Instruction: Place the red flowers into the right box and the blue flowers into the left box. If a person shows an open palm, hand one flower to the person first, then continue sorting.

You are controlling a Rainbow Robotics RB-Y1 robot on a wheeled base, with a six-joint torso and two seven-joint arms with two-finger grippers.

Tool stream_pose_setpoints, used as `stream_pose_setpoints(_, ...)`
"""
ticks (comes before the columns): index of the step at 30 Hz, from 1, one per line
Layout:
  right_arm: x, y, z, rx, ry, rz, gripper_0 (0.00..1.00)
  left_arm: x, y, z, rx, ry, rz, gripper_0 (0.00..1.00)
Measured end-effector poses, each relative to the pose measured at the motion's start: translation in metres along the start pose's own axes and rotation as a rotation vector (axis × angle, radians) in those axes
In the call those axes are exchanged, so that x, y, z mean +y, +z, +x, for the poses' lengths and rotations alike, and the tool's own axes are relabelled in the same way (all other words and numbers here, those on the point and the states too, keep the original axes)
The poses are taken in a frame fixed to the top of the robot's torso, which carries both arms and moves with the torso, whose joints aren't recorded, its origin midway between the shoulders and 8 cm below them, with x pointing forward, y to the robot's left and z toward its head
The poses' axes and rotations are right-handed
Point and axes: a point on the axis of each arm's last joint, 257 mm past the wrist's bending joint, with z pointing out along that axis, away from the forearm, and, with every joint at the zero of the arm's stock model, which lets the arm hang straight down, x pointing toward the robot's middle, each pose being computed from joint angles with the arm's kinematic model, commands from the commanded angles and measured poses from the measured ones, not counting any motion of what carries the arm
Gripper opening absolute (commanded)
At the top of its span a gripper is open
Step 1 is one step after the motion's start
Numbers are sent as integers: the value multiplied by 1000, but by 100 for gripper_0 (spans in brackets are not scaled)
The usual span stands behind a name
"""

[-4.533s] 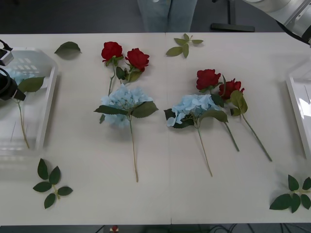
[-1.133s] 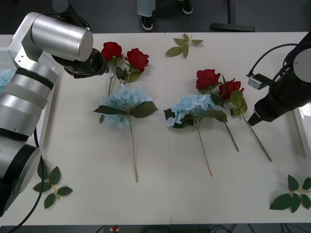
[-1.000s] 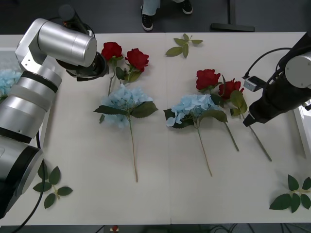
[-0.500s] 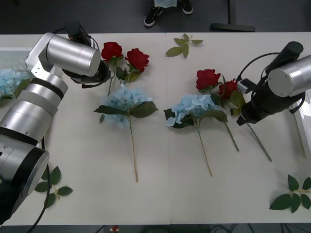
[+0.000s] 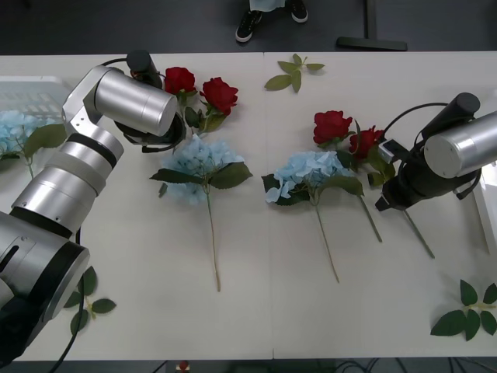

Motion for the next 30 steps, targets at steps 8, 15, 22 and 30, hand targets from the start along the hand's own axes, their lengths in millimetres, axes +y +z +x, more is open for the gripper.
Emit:
stream_pose_setpoints(8,-1,4,-5,-40,2,5,14,-7,6,12,20,22,-18,100)
stream_pose_setpoints(15,-1,9,-12,-65,-25,36,0,-5,9,17,30,22,-24,100)
stream_pose_setpoints(22,0,8,-18,-85,-19,33,0,5,14,24,46,30,-55,100)
stream_pose_setpoints(30,1,7,-13,-63,-17,28,0,8,16,28,58,28,-61,100)
